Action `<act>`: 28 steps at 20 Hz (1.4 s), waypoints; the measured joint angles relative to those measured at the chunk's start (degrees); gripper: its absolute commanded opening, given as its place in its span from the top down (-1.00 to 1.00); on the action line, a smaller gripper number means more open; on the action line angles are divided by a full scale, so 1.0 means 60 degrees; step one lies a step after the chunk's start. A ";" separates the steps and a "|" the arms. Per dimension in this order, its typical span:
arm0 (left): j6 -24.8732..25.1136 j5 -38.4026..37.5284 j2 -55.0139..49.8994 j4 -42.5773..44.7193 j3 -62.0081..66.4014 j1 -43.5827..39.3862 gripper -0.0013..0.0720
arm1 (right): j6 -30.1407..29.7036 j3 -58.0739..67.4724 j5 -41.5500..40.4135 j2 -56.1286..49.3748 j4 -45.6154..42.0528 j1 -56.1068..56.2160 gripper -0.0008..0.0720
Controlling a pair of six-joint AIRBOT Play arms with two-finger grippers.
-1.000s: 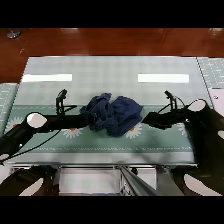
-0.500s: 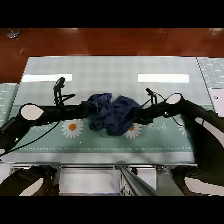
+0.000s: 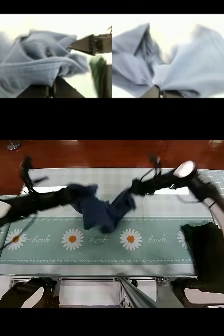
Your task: Fold the shirts.
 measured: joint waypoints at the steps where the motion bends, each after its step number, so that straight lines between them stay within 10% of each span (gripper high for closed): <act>1: 0.0018 -0.0011 0.0164 0.0000 0.0667 0.0335 0.91 | 0.0073 0.1045 0.0219 0.0149 -0.0280 -0.0229 0.92; 7: 0.0062 -0.0386 0.1126 0.0317 0.4612 0.2120 0.91 | 0.0259 0.5807 0.1530 0.2058 -0.2131 -0.1158 0.92; 15: -0.0692 -0.3446 0.2889 0.2761 0.6422 0.3282 0.91 | 0.0040 0.5202 0.2936 0.6127 -0.4590 -0.1381 0.92; 23: -0.1450 -0.6732 0.4127 0.3217 0.1479 0.3384 0.91 | 0.0339 -0.0539 0.3362 0.7861 -0.4524 -0.1392 0.92; 28: -0.1614 -0.5045 0.3508 0.2790 -0.2670 0.3391 0.91 | 0.0335 -0.3085 0.1395 0.6266 -0.4218 -0.1392 0.92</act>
